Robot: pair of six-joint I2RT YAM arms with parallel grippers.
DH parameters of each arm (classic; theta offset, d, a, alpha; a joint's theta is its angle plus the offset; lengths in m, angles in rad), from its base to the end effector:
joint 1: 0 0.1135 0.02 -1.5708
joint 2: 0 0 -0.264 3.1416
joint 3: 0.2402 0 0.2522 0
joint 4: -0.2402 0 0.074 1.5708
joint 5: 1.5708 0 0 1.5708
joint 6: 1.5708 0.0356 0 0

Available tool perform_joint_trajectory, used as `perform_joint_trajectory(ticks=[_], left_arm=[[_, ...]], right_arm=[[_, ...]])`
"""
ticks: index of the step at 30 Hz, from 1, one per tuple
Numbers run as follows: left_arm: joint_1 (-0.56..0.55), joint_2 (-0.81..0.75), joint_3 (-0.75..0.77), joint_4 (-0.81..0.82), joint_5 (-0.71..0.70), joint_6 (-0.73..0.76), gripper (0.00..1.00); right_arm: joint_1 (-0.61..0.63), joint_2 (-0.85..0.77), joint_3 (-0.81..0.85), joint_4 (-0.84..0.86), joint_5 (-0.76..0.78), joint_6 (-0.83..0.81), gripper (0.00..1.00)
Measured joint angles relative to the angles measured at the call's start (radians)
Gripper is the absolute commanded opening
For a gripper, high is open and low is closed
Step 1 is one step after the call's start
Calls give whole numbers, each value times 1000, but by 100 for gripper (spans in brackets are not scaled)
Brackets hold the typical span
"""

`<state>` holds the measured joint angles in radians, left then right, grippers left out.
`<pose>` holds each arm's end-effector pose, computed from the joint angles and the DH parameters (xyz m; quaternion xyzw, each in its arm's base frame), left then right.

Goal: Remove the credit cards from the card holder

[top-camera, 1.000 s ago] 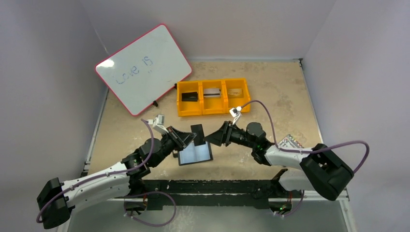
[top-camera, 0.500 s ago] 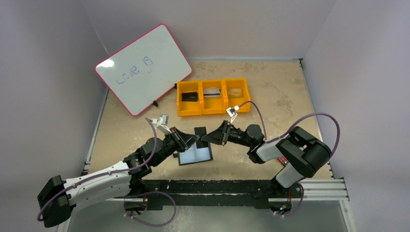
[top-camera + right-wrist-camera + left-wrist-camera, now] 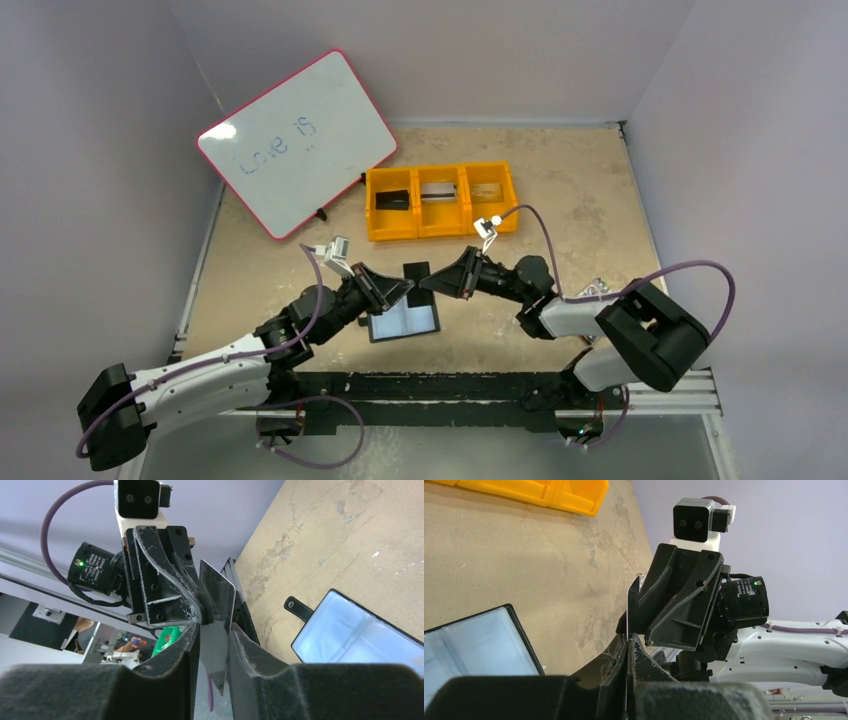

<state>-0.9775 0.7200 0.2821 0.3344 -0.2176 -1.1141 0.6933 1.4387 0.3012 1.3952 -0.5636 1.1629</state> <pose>0.1053 -0.1424 0.2268 -0.1229 0.7317 -0.5356 0.4034 0.1749 0.1700 0.2046 -0.0778 0.6215 0.7108 0.3202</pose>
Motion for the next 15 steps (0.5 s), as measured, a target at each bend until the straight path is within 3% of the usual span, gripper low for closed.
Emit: perform_joint_trajectory(ticks=[11,12,14,15], left_arm=[[0,-24,0,-10,2,10,0],[0,-25,0,-9,2,10,6],[0,-25,0,-6,2,11,32],[0,-24,0,-10,1,19,38]], right_arm=[[-7,-69,6,-111,-4,-42,3],[-7,-74,7,-113,-5,-41,1],[-8,-83,8,-116,-7,-40,0],[-8,-88,10,-120,-10,-39,0]])
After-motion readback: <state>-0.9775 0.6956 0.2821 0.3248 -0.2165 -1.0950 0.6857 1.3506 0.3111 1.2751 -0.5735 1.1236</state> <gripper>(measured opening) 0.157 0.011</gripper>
